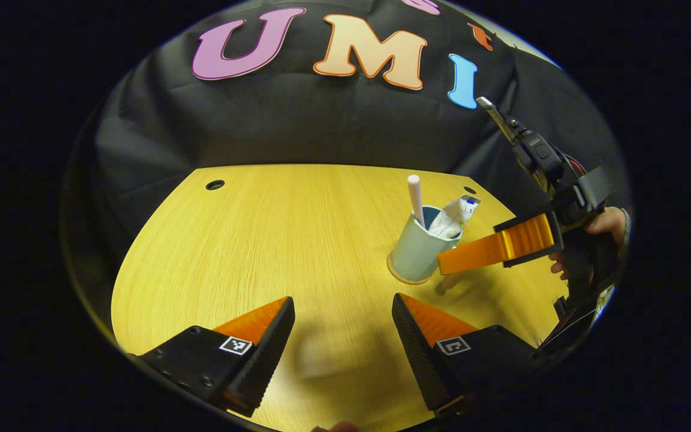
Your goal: Put the toothbrush and toothpaste on the desktop into the cup, then pick up the cup and place it on the coaster on the desktop.
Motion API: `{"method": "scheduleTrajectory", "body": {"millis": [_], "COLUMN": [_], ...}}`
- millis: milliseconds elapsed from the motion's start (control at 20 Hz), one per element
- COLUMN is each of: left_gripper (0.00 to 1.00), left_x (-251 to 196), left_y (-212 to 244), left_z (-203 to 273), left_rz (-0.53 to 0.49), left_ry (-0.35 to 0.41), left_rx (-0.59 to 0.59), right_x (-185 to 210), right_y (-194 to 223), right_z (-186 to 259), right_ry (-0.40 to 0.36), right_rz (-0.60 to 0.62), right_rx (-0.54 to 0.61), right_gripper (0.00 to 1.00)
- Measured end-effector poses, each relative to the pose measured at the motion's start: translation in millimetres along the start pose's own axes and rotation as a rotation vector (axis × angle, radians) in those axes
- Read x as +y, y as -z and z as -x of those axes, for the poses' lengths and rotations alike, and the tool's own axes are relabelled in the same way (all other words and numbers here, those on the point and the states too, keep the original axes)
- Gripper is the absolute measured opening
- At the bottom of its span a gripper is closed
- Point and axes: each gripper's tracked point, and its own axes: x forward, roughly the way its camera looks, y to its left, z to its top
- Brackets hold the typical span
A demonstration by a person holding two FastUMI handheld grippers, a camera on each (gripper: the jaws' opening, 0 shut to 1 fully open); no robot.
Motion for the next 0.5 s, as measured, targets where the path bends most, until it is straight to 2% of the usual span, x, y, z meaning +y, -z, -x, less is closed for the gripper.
{"method": "scheduleTrajectory", "body": {"millis": [50,100,150,200,250,300,500], "left_gripper": [0.95,0.95,0.95,0.95,0.95,0.95,0.95], "left_x": [-4.2,-8.7,-13.9,-19.1,-23.2,-27.5,-47.3], "left_y": [-4.7,-9.3,-14.1,-19.3,-23.4,-25.5,-40.1], "left_z": [-0.1,-1.0,-1.9,-1.7,-2.9,-1.7,4.4], "left_rz": [-0.007,-0.015,-0.023,-0.030,-0.035,-0.035,-0.035], "left_ry": [0.003,0.008,0.012,0.014,0.013,0.014,0.025], "left_rx": [-0.004,-0.010,-0.017,-0.025,-0.032,-0.034,-0.057], "right_x": [-7.6,-13.8,-19.6,-25.7,-34.1,-40.6,-58.8], "right_y": [-3.4,-3.9,-5.1,-6.1,-5.8,-6.8,-6.6], "right_z": [10.2,21.0,31.9,43.3,53.2,61.3,89.4], "right_ry": [0.013,0.021,0.025,0.029,0.040,0.049,0.038], "right_rz": [-0.004,-0.015,-0.031,-0.049,-0.072,-0.097,-0.170], "right_rx": [-0.031,-0.063,-0.092,-0.121,-0.145,-0.171,-0.277], "right_gripper": [0.95,0.95,0.99,0.99,0.95,0.99,0.95]}}
